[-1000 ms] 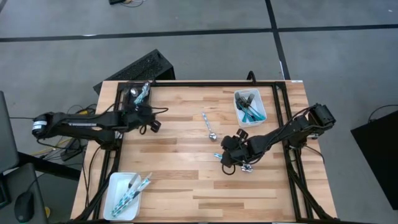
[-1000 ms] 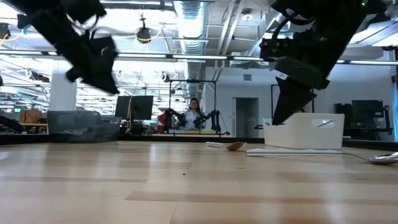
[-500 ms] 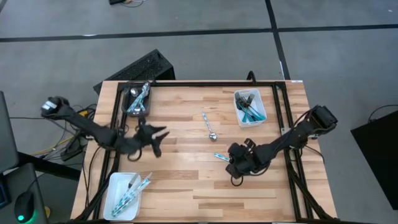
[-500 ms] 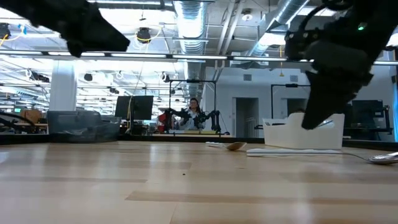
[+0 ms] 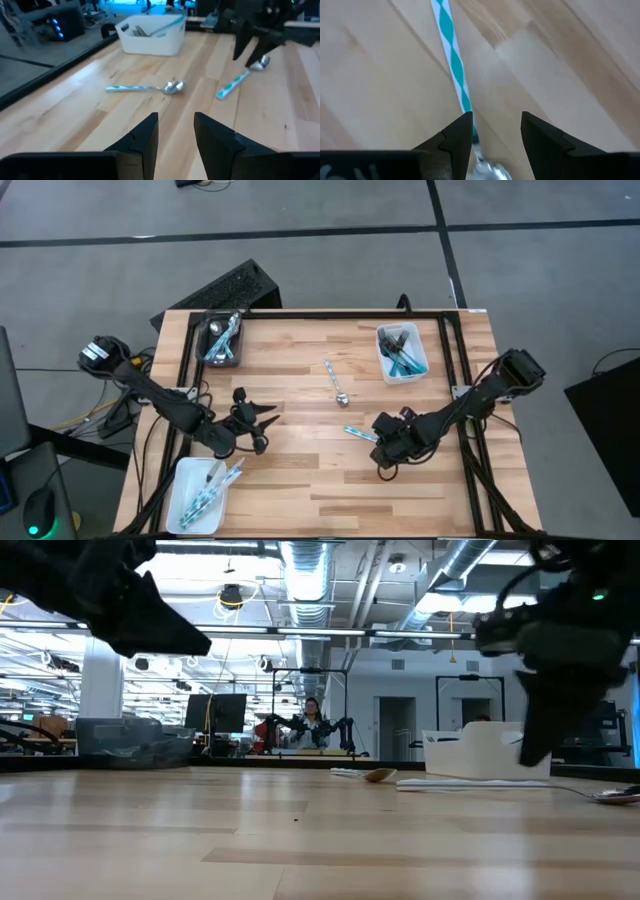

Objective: Sort silverware by color (type)
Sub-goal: Put the light blue spoon into the black bin

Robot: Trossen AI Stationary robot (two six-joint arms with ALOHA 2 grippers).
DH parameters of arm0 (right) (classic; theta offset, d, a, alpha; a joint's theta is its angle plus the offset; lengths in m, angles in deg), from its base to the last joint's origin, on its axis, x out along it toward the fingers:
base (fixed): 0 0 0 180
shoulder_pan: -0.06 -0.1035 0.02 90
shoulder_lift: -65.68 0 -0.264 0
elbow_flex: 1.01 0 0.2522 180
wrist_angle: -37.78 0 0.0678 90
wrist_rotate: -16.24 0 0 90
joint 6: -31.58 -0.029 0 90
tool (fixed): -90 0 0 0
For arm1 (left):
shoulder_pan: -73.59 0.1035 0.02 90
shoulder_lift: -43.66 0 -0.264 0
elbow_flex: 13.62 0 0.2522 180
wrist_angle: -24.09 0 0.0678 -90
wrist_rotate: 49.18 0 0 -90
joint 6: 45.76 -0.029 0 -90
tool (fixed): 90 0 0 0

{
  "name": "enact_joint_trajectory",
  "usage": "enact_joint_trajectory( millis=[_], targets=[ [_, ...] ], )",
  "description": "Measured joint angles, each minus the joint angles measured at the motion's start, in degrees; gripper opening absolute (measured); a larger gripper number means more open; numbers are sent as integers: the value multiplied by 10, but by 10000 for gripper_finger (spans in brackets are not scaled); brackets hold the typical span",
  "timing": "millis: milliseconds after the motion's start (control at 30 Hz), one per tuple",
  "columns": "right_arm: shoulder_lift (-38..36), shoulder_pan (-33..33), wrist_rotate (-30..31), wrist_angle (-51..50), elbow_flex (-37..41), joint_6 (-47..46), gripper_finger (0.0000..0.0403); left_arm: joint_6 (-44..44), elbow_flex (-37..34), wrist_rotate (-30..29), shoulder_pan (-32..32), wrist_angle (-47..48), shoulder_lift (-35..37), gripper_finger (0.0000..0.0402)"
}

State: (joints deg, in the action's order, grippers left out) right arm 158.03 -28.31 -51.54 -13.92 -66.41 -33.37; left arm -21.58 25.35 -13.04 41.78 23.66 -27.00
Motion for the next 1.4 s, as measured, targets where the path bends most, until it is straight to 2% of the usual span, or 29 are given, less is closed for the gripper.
enact_joint_trajectory(
  millis=[133,233,367,500,633,867,967,1100,1267,1400],
  targets=[
    [-2,0,2,34,-2,13,189,-6,0,15,0,-7,-26,114],
    [0,6,-5,9,-1,18,189,-8,0,15,0,-8,-35,114],
    [20,24,-30,13,0,50,189,-20,0,15,0,-9,-36,114],
    [42,32,-30,43,-3,65,189,-20,0,16,0,-8,-36,114],
    [61,31,-34,60,-4,65,189,-15,0,45,-1,-7,-36,114],
    [36,18,-29,61,0,68,173,-31,1,32,1,-8,-36,114],
    [21,10,8,60,1,76,169,-36,1,16,9,-8,-36,114],
    [14,5,26,76,0,97,189,-36,1,11,23,-8,-36,114],
    [29,-16,-2,80,0,104,226,-36,1,37,30,-8,-36,114],
    [56,-33,-3,94,0,101,226,-36,1,41,30,-7,-36,114]
  ],
)
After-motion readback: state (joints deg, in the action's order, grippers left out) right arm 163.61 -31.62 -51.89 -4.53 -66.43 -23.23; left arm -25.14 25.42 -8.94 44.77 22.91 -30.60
